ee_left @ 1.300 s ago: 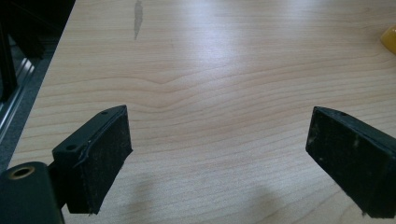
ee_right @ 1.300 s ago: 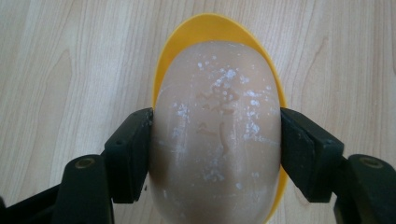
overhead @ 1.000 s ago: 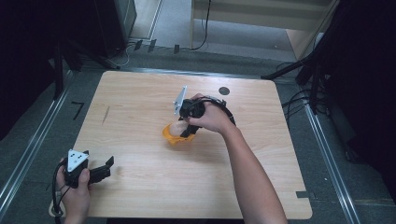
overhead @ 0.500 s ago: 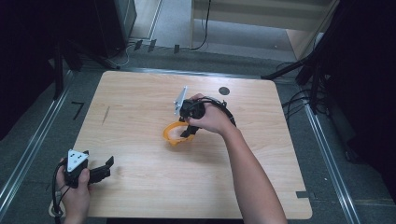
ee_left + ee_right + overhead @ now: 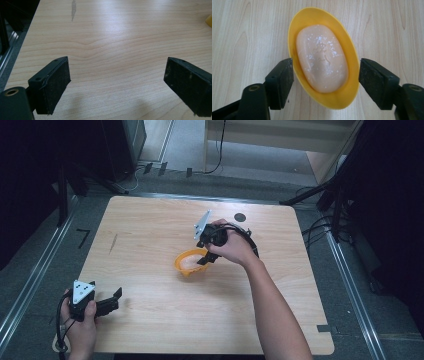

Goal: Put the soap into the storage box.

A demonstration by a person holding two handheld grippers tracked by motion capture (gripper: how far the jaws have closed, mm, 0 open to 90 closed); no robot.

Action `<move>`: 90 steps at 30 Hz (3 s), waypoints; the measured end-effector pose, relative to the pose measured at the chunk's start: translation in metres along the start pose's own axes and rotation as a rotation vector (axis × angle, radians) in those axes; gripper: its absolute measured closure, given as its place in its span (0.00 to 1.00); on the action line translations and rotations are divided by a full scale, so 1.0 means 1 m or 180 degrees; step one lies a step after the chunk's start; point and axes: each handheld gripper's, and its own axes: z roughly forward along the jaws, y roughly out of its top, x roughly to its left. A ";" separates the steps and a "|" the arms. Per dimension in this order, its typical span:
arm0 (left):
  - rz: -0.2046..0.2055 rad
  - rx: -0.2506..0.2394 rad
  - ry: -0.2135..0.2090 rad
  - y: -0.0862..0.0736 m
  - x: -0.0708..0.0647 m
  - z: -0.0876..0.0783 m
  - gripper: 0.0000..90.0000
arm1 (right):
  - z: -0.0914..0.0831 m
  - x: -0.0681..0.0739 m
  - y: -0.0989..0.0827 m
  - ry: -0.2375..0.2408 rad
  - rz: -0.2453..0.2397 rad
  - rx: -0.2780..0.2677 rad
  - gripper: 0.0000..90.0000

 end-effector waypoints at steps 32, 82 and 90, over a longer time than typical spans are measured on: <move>0.0043 0.0010 0.0020 0.000 -0.002 0.000 0.08 | -0.015 0.042 -0.068 -0.0365 0.0424 -0.0199 0.16; 0.0088 0.0018 0.0045 0.000 -0.003 0.001 0.08 | -0.023 0.135 -0.191 -0.0984 0.1324 -0.0778 0.16; 0.0089 0.0019 0.0050 0.000 -0.003 0.001 0.08 | -0.022 0.151 -0.213 -0.1076 0.1480 -0.0820 0.15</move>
